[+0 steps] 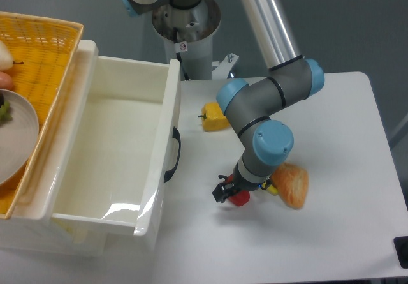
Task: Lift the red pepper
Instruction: 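Close the gripper on the red bell pepper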
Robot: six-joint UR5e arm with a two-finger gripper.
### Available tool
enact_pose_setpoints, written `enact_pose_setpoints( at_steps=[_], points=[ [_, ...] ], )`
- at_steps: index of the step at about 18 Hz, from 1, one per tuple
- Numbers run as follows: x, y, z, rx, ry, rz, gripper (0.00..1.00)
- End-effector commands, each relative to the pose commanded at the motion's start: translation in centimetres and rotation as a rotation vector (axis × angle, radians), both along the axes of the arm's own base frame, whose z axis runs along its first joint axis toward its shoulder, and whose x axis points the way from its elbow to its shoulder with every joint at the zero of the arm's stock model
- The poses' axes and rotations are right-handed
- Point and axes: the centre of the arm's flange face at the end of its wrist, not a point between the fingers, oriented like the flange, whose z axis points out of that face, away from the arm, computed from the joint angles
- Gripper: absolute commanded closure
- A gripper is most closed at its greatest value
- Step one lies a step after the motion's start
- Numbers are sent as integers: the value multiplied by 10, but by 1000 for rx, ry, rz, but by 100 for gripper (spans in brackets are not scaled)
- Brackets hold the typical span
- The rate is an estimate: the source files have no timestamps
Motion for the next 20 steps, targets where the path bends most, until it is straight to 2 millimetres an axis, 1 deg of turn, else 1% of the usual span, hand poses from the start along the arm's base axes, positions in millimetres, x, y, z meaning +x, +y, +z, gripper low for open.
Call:
enact_pose_setpoints(
  at_steps=[2,7,8,10,11,12,14,18,19,20],
  points=[
    [0,0,0,0,0,0,7],
    [0,0,1,1,1,0,29],
    [0,0,0,0,0,0,30],
    [0,0,1,1,1,0,37],
    [0,0,2,2,2,0,38],
    [-1,0,2,2,2,3,45],
    [-2,0,2,4,5,0,52],
    [-3,0,7,12,12,-16,53],
    [-3,0,7,12,12,-16,57],
    [-3,0,7,11,13,-18,57]
  ],
)
